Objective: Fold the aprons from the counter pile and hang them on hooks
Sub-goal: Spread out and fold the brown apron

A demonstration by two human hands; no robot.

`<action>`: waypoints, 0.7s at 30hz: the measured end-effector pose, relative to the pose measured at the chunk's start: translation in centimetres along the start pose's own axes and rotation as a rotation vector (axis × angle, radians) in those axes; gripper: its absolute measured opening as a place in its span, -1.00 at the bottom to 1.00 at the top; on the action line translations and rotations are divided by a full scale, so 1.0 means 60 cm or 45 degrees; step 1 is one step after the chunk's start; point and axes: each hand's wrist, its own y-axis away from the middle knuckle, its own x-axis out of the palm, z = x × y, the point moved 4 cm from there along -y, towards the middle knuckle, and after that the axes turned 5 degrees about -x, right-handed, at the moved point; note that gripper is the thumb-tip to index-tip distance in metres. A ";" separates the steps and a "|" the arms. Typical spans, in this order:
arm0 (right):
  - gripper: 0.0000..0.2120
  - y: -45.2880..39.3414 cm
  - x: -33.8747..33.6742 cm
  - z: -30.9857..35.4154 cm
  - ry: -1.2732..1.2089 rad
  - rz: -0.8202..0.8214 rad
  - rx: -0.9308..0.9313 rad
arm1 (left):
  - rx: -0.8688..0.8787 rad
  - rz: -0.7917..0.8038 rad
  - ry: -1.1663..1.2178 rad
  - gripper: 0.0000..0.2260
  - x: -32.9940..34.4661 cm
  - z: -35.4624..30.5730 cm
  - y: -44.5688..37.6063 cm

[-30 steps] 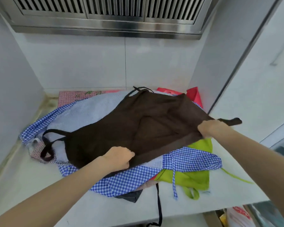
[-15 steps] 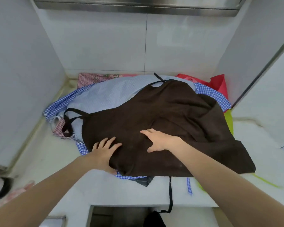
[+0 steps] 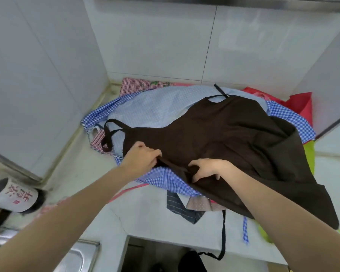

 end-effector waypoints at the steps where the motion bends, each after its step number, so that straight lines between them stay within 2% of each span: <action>1: -0.37 0.003 0.000 -0.001 -0.011 0.004 0.010 | -0.021 -0.034 -0.012 -0.89 -0.012 0.026 -0.004; 5: -0.39 0.013 -0.019 0.014 -0.047 0.020 0.054 | -0.117 0.088 -0.171 -0.85 -0.059 0.082 -0.013; 6: -0.40 0.013 -0.038 0.034 -0.049 -0.042 0.031 | -0.135 0.019 -0.119 -0.86 -0.078 0.086 -0.018; 8: -0.45 0.016 -0.081 0.084 -0.247 -0.216 -0.158 | -0.159 -0.143 0.029 -0.90 -0.110 0.069 -0.032; 10: -0.53 0.028 -0.109 0.157 -0.599 -0.236 -0.429 | -0.099 -0.230 0.099 -0.91 -0.131 0.043 -0.040; 11: -0.54 0.034 -0.115 0.184 -0.620 -0.219 -0.490 | -0.034 -0.234 0.103 -0.91 -0.131 0.034 -0.043; 13: -0.51 0.034 -0.119 0.205 -0.280 -0.302 -0.480 | 0.013 -0.254 0.130 -0.90 -0.134 0.039 -0.039; 15: -0.51 0.024 -0.107 0.191 0.087 -0.433 -0.380 | -0.086 -0.262 0.269 -0.91 -0.131 0.067 -0.029; 18: -0.79 0.024 -0.088 0.187 0.186 -0.589 -0.303 | -0.142 -0.246 0.381 -0.92 -0.130 0.075 -0.021; 20: -0.88 0.030 -0.100 0.196 0.262 -0.627 -0.290 | -0.156 -0.117 0.186 -0.89 -0.128 0.065 -0.023; 21: -0.89 0.033 -0.110 0.197 0.303 -0.559 -0.308 | -0.194 -0.054 0.039 -0.86 -0.127 0.067 -0.023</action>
